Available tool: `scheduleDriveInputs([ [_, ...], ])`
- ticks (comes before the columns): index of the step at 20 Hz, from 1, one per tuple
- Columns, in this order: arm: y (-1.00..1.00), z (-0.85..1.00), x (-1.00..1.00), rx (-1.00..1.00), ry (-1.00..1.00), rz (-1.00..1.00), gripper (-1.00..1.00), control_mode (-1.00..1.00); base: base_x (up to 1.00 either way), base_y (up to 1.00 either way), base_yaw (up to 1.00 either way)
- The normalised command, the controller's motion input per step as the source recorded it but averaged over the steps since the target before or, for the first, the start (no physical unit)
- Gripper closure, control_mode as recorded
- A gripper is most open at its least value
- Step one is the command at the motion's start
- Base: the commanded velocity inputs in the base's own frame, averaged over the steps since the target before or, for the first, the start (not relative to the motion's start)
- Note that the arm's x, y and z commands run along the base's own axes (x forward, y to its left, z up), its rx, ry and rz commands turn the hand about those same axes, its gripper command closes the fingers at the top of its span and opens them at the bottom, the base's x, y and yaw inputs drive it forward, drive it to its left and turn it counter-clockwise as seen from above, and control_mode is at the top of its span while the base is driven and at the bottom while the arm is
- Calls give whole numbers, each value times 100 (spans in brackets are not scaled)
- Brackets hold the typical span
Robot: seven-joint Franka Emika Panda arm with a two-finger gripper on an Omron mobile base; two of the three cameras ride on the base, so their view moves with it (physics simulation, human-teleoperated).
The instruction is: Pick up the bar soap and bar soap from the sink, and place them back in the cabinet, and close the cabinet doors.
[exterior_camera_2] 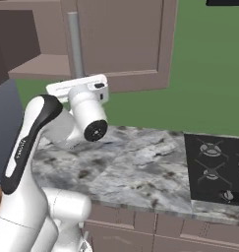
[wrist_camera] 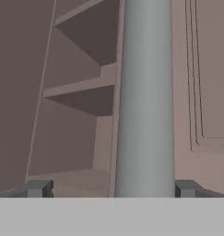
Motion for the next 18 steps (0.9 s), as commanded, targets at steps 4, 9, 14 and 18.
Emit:
scheduleDriveInputs([
  [4, 14, 0, 35, 0, -1, -23, -100, -100, 0, 0, 0],
  [9, 8, 0, 35, 0, -1, -23, -100, -100, 0, 0, 0],
  [14, 5, 0, 37, 0, -1, -24, -100, -100, 0, 0, 0],
  [18, 0, 0, 46, 0, 0, -23, -100, -100, 0, 0, 0],
])
